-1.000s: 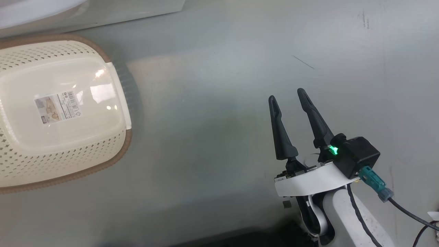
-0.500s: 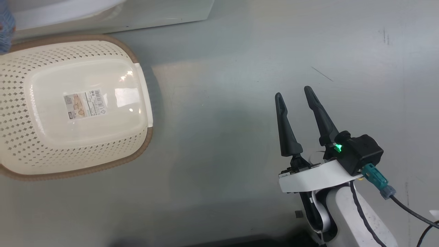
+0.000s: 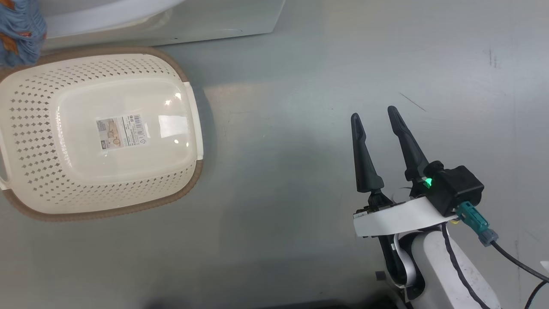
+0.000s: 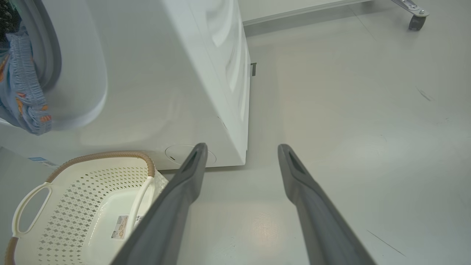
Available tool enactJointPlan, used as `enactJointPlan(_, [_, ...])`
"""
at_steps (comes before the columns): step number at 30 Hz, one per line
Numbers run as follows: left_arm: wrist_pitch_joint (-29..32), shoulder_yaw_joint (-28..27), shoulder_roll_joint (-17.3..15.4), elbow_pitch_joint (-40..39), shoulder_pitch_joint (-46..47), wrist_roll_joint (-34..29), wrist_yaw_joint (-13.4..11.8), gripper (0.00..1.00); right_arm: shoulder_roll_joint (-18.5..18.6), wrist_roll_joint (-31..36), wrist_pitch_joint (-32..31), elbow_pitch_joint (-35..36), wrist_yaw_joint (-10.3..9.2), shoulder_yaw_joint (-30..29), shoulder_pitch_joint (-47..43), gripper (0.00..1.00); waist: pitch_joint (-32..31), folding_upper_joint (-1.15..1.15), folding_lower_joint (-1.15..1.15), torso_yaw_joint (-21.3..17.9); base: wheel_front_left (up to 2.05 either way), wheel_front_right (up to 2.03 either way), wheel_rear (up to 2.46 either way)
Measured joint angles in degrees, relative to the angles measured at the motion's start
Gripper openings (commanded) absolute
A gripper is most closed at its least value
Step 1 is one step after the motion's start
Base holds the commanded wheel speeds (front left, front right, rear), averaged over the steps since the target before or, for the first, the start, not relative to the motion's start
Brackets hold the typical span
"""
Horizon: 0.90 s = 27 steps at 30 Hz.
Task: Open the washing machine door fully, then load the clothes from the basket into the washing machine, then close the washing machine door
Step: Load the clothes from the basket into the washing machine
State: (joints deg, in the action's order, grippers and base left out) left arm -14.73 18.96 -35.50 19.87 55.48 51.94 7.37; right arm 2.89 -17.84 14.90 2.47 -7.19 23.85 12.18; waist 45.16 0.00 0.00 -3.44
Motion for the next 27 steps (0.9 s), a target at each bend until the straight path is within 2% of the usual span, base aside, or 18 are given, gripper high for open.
enactJointPlan(8, [0.0,-5.7,1.6,-4.3,-5.4,-0.5,0.0,1.0,0.0,0.0,0.0,-0.4,0.0,-0.1,0.0,1.0,-1.0,0.0,0.0,0.8,0.0,0.0,0.0])
enactJointPlan(27, [0.0,-12.9,5.2,-13.0,-20.9,-6.4,0.0,1.0,0.2,-0.1,0.0,-1.2,0.0,0.2,0.3,1.0,-3.0,0.0,0.0,1.4,0.0,0.0,0.0])
